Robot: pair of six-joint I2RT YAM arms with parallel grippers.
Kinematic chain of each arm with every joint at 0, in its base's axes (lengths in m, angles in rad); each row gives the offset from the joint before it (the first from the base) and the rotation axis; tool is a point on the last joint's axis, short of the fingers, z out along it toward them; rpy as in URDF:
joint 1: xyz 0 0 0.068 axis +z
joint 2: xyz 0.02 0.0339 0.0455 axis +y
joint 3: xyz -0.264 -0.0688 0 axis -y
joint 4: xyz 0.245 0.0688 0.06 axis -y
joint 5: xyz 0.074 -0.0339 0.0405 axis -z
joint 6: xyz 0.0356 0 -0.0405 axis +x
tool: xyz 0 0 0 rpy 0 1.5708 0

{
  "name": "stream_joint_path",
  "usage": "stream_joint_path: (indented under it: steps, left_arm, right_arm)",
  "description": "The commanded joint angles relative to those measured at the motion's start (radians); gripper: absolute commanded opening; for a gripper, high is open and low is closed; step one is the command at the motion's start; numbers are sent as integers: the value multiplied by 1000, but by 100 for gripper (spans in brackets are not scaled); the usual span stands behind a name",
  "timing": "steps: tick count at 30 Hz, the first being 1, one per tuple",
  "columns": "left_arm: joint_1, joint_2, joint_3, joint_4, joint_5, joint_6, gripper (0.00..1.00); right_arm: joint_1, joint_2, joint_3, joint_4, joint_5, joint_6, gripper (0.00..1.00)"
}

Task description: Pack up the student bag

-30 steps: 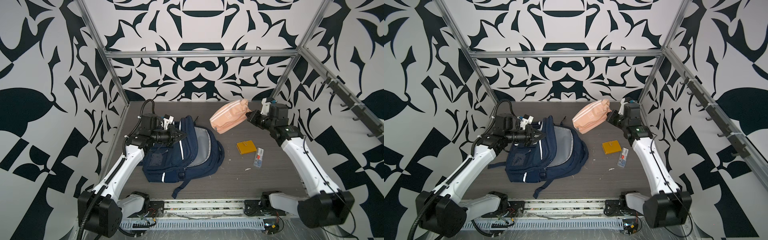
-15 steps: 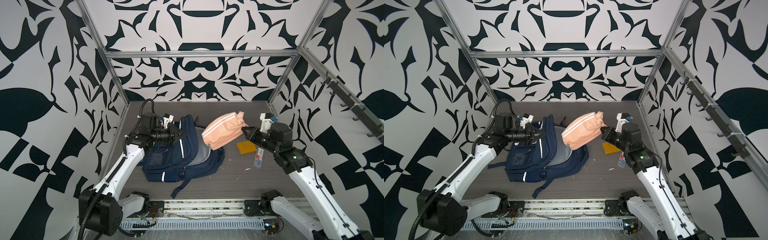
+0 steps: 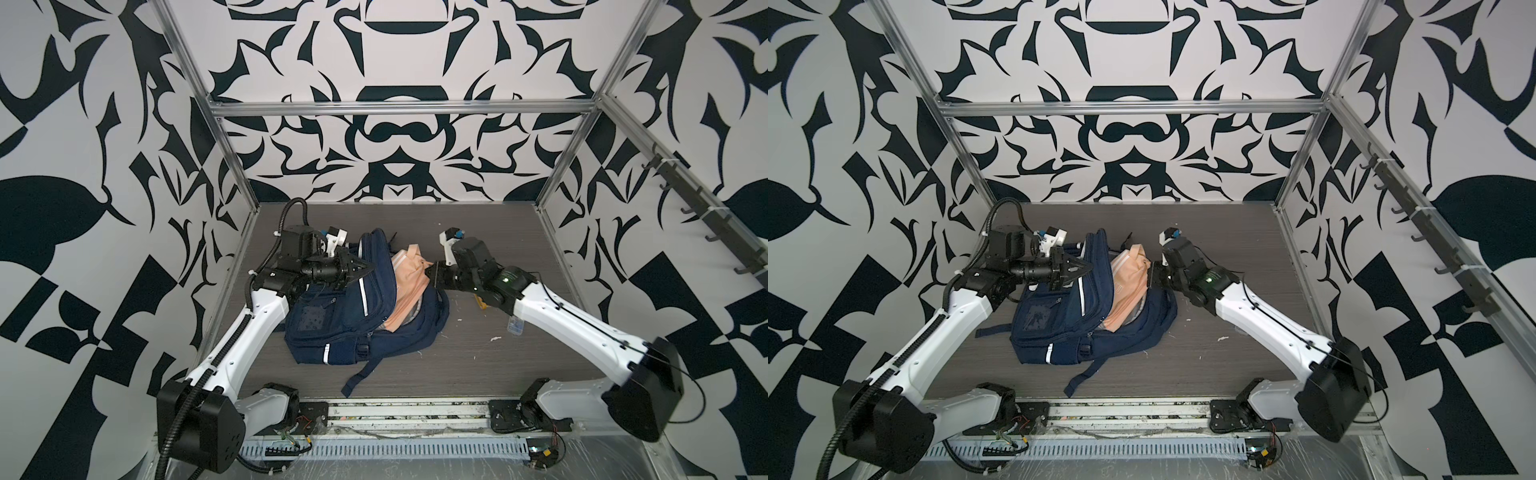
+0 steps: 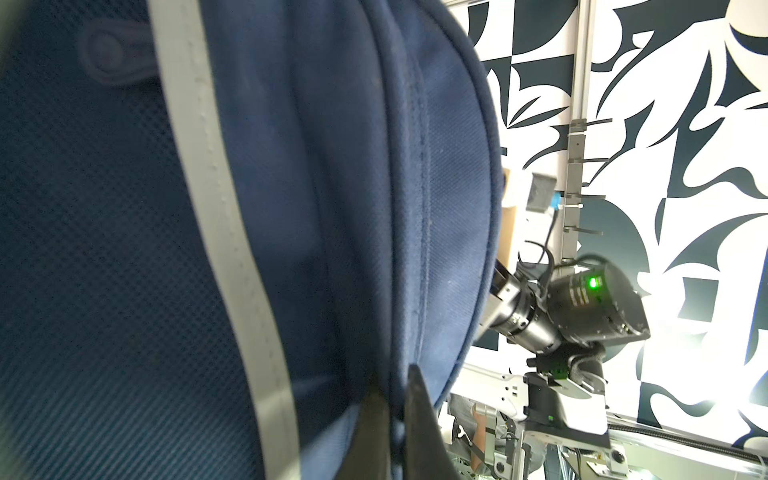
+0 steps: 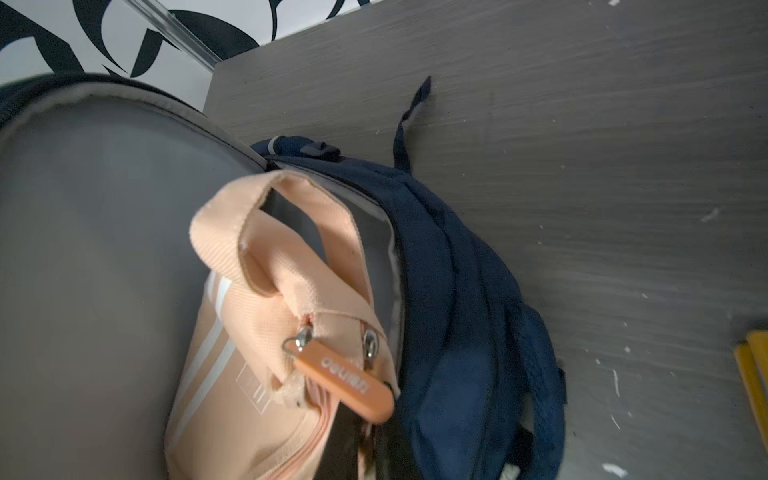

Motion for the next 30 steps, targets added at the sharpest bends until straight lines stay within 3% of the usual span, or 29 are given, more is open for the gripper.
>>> stream_joint_path:
  steps: [1, 5, 13, 24, 27, 30]
  left_arm:
    - [2, -50, 24, 138, 69, 15, 0]
    - [2, -47, 28, 146, 90, 18, 0]
    - [0, -50, 30, 151, 109, 19, 0]
    - [-3, -52, 12, 184, 124, 1, 0]
    - [-3, -53, 8, 185, 119, 0, 0]
    - [-3, -56, 5, 165, 99, 13, 0]
  right_arm:
    - [47, 81, 121, 45, 37, -93, 0]
    - [52, 184, 180, 80, -19, -159, 0]
    - [43, 421, 409, 2, -259, -306, 0]
    - [15, 623, 526, 114, -438, -196, 0]
    - [13, 641, 539, 123, -448, -171, 14]
    - [4, 598, 488, 174, -444, -157, 38]
